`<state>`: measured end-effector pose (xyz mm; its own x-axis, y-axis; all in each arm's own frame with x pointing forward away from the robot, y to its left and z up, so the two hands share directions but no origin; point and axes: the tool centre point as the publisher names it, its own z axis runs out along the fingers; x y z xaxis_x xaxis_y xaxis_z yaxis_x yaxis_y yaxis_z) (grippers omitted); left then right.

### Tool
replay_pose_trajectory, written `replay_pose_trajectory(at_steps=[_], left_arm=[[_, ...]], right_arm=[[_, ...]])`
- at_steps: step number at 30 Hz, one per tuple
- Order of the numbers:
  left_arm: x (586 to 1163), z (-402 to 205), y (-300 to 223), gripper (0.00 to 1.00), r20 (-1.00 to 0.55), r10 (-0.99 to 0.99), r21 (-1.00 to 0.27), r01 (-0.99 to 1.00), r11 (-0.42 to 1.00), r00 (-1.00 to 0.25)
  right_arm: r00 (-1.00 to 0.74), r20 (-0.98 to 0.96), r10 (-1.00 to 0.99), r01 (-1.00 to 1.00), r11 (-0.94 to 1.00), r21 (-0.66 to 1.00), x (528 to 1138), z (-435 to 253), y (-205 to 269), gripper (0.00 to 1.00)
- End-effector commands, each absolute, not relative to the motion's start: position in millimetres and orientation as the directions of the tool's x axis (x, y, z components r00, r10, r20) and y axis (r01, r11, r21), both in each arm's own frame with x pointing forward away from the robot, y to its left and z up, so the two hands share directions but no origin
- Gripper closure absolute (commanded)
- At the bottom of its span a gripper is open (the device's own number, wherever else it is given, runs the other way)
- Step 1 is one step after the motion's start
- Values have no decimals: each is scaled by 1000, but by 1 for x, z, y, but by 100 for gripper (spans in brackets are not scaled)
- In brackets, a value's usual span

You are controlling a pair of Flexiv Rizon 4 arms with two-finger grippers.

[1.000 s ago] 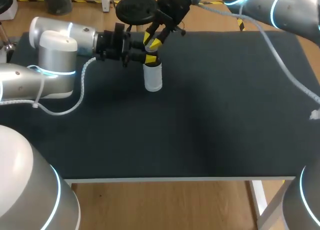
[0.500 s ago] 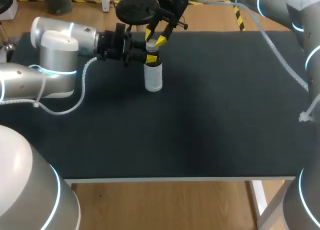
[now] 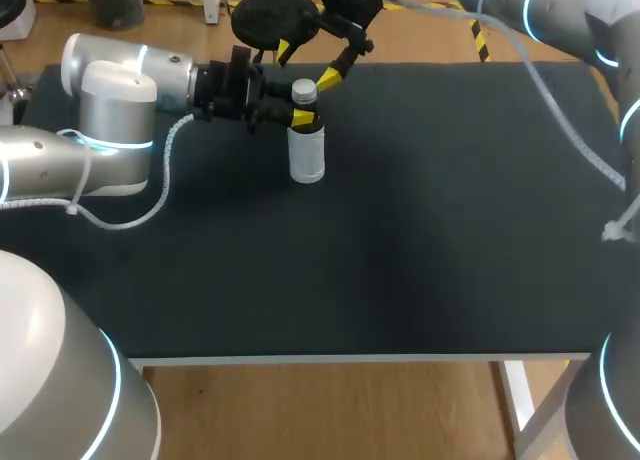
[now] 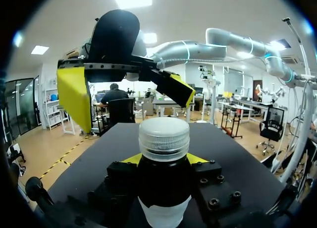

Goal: Unscrew the bottle cap

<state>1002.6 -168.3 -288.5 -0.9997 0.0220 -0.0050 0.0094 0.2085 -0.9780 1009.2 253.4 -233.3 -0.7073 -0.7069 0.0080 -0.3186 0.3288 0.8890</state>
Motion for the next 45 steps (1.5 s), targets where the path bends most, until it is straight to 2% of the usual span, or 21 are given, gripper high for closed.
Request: replay_pose_trajectory(at_steps=[1, 6, 22, 45], left_arm=[[1002, -288, -168, 100, -4, 22, -978, 9, 209, -1000], [1002, -288, -168, 100, -4, 22, -978, 9, 209, -1000], [1002, -288, -168, 100, -4, 22, -978, 9, 209, -1000], [1002, -288, -168, 100, -4, 22, -978, 9, 209, -1000]], right_arm=[[-961, -82, -265, -181, 376, 909, 995, -247, 246, 0], [-985, -101, -137, -145, 355, 924, 992, -251, 237, 0], [-998, -44, 41, -25, 381, 924, 992, -248, 234, 0], [-994, -64, 90, -27, 365, 930, 987, -244, 247, 0]])
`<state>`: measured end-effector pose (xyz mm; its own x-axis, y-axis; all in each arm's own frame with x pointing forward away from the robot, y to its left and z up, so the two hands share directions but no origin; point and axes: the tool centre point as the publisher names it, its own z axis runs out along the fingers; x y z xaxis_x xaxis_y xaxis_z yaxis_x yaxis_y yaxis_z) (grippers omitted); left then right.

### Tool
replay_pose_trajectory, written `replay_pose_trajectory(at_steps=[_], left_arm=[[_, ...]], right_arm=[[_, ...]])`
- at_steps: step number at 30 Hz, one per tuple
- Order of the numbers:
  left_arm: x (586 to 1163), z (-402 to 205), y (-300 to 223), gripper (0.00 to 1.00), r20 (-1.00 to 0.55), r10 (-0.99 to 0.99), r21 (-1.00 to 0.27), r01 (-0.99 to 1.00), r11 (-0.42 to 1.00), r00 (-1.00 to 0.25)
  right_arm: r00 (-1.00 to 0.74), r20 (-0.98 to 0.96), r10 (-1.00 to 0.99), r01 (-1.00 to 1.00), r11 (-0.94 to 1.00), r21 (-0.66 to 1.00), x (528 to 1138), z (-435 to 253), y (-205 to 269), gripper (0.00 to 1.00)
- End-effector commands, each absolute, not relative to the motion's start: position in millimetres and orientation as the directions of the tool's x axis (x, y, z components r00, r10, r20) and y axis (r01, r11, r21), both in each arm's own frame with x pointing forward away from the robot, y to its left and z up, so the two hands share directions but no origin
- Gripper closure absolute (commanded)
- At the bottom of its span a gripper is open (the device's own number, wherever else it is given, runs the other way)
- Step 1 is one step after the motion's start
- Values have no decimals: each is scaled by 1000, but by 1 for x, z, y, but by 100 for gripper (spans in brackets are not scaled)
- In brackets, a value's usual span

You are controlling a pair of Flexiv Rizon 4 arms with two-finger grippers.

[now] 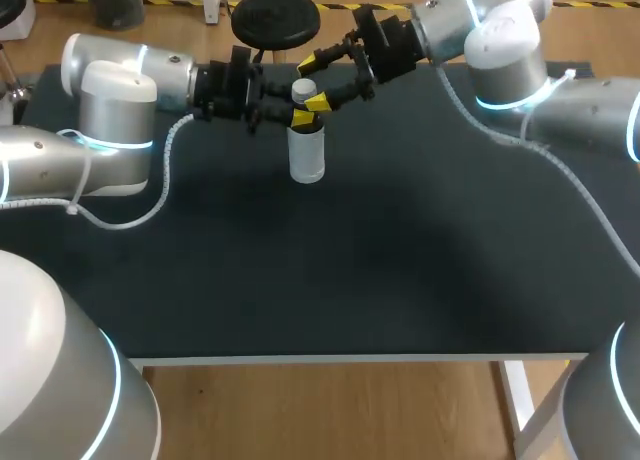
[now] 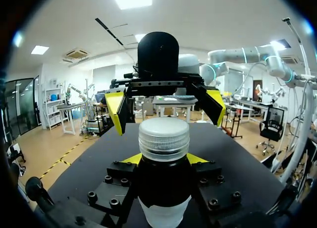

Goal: Unscrew the bottle cap

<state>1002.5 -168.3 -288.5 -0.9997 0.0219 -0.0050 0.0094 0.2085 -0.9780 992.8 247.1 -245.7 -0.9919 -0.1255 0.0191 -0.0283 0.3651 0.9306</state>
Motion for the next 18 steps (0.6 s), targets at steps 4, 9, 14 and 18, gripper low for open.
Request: replay_pose_trajectory(at_steps=[4, 9, 14, 18], left_arm=[[1002, -288, -168, 100, -4, 22, -978, 9, 209, -1000], [1002, -288, -168, 100, -4, 22, -978, 9, 209, -1000], [1002, -288, -168, 100, -4, 22, -978, 9, 209, -1000], [1002, -288, -168, 100, -4, 22, -978, 9, 209, -1000]], right_arm=[[-995, -54, 79, -22, 359, 933, 988, -246, 249, 0], [-997, -48, 66, -22, 356, 934, 989, -247, 252, 0], [-997, -44, 56, -22, 355, 934, 990, -247, 252, 0], [-998, -44, 48, -24, 356, 934, 991, -246, 253, 4]])
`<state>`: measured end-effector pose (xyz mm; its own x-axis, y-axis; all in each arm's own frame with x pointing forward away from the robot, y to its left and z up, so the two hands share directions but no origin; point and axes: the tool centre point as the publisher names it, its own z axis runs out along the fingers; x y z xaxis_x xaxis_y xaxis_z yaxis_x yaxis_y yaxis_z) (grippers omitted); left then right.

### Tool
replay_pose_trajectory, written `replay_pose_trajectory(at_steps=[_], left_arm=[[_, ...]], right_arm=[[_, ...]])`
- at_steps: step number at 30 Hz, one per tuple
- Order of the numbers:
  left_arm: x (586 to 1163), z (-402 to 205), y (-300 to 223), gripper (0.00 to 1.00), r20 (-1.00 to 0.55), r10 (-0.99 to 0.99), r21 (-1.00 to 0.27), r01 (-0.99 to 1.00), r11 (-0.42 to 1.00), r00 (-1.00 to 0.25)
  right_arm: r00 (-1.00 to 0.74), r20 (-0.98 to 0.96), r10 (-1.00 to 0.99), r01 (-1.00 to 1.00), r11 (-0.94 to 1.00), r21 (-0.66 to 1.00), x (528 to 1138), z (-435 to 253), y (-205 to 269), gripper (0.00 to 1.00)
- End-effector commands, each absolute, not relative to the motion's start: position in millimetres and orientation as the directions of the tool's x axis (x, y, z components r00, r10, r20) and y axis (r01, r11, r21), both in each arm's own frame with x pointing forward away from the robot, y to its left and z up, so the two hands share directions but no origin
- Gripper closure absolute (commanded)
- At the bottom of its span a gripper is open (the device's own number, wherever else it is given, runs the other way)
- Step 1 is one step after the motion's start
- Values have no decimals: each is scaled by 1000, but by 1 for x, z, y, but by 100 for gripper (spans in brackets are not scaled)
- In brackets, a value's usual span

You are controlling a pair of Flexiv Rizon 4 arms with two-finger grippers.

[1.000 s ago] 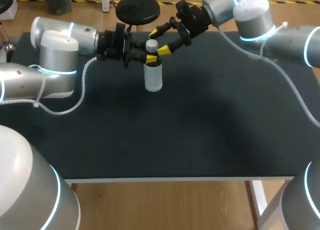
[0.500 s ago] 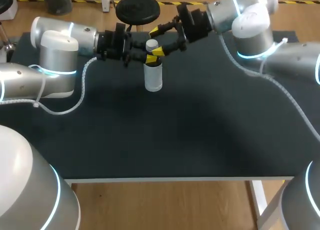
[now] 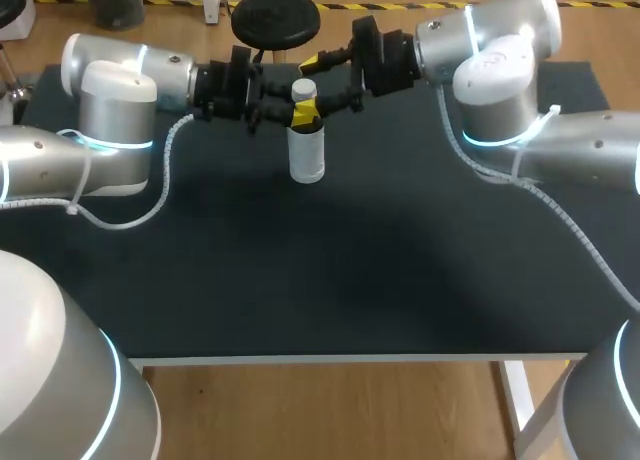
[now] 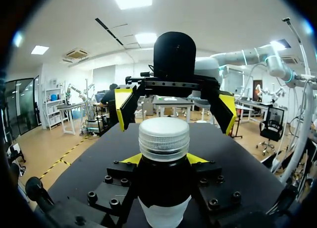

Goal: Unscrew the bottle cap

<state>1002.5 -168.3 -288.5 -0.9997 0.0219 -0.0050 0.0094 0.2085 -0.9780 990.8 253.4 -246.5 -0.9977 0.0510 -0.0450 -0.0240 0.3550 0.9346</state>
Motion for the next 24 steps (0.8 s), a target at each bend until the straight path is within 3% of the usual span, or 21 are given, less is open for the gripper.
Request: replay_pose_trajectory(at_steps=[1, 3, 5, 8, 19, 24], left_arm=[[1002, -288, -168, 100, -4, 22, -978, 9, 209, -1000], [1002, -288, -168, 100, -4, 22, -978, 9, 209, -1000], [1002, -288, -168, 100, -4, 22, -978, 9, 209, -1000], [1002, -288, -168, 100, -4, 22, -978, 9, 209, -1000], [1002, -288, -168, 100, -4, 22, -978, 9, 209, -1000], [1002, -288, -168, 100, -4, 22, -978, 9, 209, -1000]], right_arm=[[-998, -44, 47, -24, 357, 934, 991, -246, 253, 22], [-998, -43, 46, -23, 358, 933, 991, -246, 253, 51], [-998, -42, 46, -23, 358, 933, 991, -246, 253, 65], [-998, -41, 42, -23, 357, 934, 991, -247, 253, 97], [-999, -54, 3, -50, 356, 933, 993, -248, 252, 100], [-991, -74, -111, -108, 340, 934, 997, -250, 253, 100]])
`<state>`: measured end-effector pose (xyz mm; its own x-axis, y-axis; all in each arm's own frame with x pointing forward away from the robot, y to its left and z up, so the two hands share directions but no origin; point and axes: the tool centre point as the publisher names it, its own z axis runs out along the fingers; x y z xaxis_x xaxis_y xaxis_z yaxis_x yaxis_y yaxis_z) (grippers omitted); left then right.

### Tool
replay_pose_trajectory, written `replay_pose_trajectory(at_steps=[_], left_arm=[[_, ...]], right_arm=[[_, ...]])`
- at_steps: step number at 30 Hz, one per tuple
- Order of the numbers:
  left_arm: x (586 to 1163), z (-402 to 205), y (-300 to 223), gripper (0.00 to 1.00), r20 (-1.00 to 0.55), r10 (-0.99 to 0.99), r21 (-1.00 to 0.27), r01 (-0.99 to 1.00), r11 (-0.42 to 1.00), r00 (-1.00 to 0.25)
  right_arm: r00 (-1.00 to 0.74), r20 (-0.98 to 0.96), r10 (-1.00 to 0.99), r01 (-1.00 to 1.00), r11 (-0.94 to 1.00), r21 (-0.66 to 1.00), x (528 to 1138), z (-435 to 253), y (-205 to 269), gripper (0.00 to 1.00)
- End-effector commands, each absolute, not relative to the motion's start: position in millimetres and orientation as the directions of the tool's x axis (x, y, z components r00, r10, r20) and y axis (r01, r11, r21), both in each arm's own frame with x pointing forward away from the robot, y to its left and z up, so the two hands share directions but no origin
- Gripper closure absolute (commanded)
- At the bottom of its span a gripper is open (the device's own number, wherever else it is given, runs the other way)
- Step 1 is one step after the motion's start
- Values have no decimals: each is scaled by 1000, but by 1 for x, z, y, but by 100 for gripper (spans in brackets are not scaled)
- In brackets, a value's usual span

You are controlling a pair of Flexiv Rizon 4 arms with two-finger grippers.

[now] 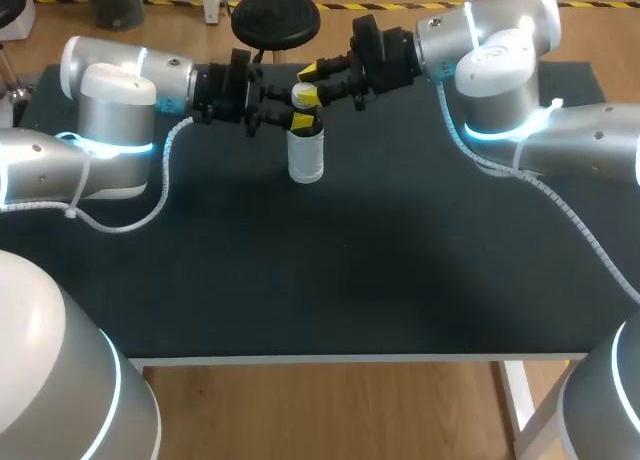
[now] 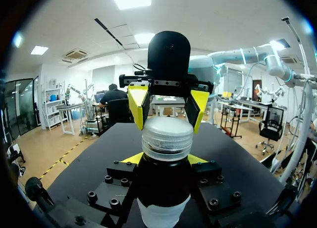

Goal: Unscrew the bottle cap

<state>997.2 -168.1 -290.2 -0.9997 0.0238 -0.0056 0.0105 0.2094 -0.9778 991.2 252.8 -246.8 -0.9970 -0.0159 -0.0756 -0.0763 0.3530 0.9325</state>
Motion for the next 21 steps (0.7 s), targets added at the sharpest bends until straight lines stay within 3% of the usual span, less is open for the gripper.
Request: replay_pose_trajectory(at_steps=[1, 8, 21], left_arm=[[1002, -288, -168, 100, -4, 22, -978, 9, 209, -1000], [1002, -288, -168, 100, -4, 22, -978, 9, 209, -1000], [1002, -288, -168, 100, -4, 22, -978, 9, 209, -1000]], right_arm=[[-990, -76, -117, -112, 343, 933, 997, -250, 254, 100], [-899, -70, -432, -201, 264, 943, 1007, -250, 258, 100], [-628, -33, -778, -313, 214, 925, 1005, -234, 259, 100]])
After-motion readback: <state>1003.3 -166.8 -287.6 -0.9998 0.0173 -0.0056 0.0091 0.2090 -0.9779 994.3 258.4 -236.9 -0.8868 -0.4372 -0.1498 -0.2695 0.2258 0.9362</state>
